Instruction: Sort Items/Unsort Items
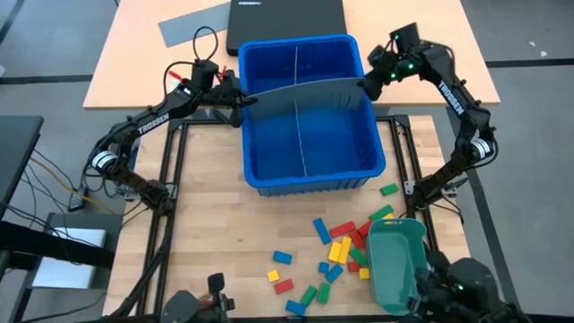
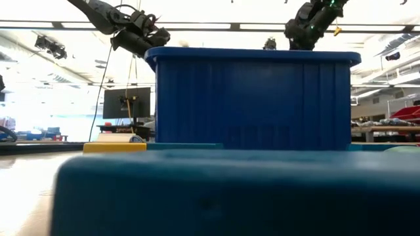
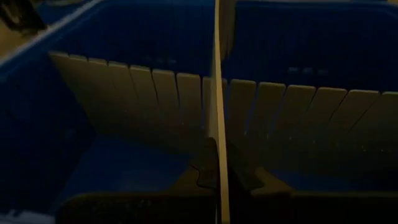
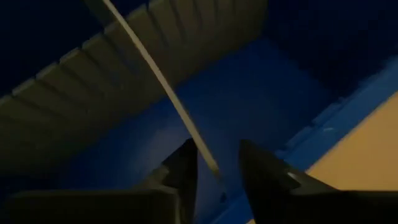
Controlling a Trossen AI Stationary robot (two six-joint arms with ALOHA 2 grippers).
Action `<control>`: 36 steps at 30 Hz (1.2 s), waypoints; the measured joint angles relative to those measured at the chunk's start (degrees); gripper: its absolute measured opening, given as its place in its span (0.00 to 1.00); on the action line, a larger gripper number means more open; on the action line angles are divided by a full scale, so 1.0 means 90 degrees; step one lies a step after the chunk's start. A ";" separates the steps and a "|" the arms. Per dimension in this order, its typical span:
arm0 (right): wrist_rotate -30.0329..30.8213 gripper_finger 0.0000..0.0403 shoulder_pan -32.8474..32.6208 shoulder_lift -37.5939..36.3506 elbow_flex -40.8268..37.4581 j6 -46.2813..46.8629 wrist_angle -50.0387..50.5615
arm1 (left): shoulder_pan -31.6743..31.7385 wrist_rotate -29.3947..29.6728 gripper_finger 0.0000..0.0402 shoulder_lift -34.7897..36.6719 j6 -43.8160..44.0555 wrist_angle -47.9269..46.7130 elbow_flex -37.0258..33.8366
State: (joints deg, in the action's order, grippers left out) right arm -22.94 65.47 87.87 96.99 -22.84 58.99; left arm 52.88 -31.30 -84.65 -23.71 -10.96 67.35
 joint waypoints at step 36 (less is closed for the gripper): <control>0.0203 0.01 -0.1396 0.1460 0.1052 0.1198 -0.1358 | -0.0019 0.0108 0.07 -0.0013 0.0659 0.0109 0.0013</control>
State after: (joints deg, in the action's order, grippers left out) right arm -21.12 52.90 101.01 106.46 -12.06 46.77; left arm 52.71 -30.33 -84.77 -17.78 -9.98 67.46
